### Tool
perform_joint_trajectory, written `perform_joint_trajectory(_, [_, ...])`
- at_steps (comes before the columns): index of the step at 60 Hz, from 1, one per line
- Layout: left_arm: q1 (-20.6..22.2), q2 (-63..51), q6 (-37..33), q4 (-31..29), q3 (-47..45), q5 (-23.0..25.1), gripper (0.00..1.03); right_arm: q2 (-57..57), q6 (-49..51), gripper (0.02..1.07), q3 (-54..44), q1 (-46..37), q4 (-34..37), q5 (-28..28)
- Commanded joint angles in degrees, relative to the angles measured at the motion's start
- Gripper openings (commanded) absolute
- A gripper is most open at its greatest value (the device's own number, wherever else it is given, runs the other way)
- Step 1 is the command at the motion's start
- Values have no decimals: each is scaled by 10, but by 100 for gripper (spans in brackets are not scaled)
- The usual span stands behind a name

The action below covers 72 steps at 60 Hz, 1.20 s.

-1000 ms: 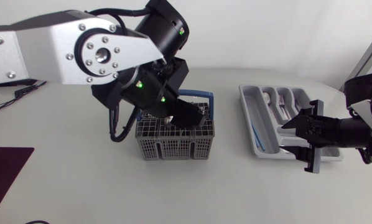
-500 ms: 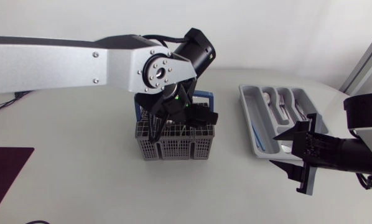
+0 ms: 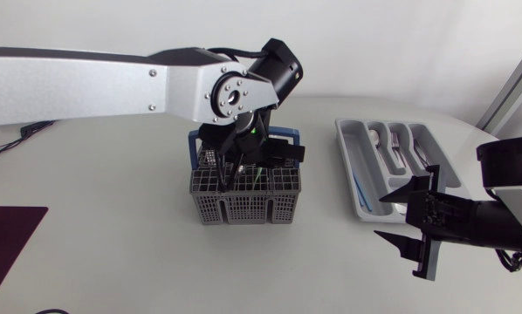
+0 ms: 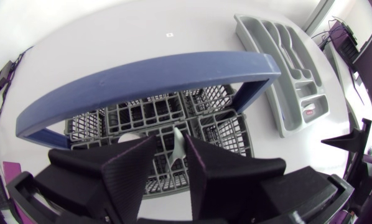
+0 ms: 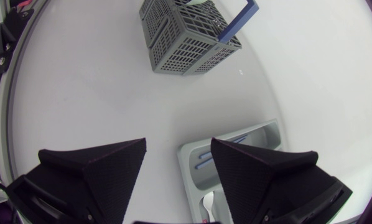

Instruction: Unload the cutlery basket into the drawer organizer.

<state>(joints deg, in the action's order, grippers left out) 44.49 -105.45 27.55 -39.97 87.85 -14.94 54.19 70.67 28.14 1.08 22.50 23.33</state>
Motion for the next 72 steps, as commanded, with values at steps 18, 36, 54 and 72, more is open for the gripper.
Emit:
perform_joint_trajectory(18, [10,-17,29,-2,19,-3,27,-19,-9,78,-27,3,3,5])
perform_joint_trajectory(36, [9,19,30,18,-18,4,19,-28,-5,78,-37,4,4,7])
perform_joint_trajectory(54, [19,96,21,55,-68,21,19,-39,-14,78,-34,13,7,10])
perform_joint_trajectory(72, [27,167,12,82,-105,39,19,-59,-34,78,-22,17,17,15])
